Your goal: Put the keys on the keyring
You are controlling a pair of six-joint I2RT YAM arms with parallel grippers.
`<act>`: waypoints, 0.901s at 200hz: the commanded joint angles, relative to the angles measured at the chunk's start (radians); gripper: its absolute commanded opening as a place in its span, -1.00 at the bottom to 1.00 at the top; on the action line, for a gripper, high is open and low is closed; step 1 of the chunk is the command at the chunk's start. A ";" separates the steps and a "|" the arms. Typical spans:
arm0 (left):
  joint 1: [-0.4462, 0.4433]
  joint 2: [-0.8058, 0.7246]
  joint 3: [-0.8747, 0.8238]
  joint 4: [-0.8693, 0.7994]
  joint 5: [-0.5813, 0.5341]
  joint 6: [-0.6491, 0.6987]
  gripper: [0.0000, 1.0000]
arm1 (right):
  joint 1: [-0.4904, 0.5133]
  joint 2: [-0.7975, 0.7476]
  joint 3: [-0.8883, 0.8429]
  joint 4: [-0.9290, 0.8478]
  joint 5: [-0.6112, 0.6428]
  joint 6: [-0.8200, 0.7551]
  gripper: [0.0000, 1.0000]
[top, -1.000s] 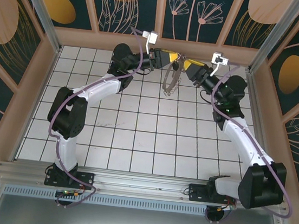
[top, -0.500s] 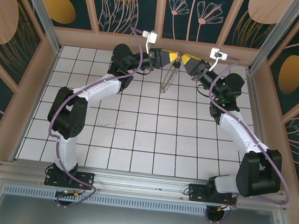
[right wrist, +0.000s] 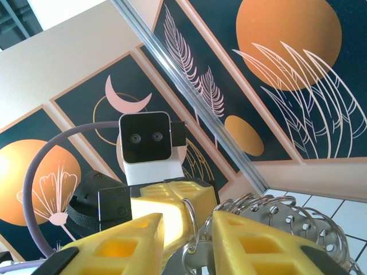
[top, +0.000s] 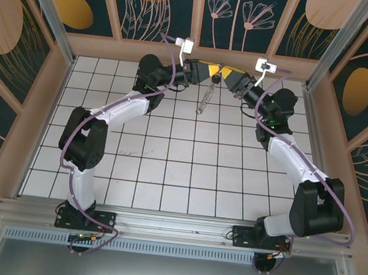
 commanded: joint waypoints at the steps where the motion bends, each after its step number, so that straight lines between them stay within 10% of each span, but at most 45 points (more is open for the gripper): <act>1: -0.008 -0.035 0.019 0.066 0.012 -0.014 -1.00 | 0.007 0.010 0.024 0.064 -0.027 0.012 -0.50; 133: -0.012 -0.029 0.042 0.008 0.025 0.027 -1.00 | 0.005 0.020 0.067 -0.010 -0.062 -0.047 -1.00; 180: 0.009 -0.085 0.072 -0.240 0.024 0.240 -0.42 | -0.032 0.016 0.165 -0.286 -0.190 -0.261 -1.00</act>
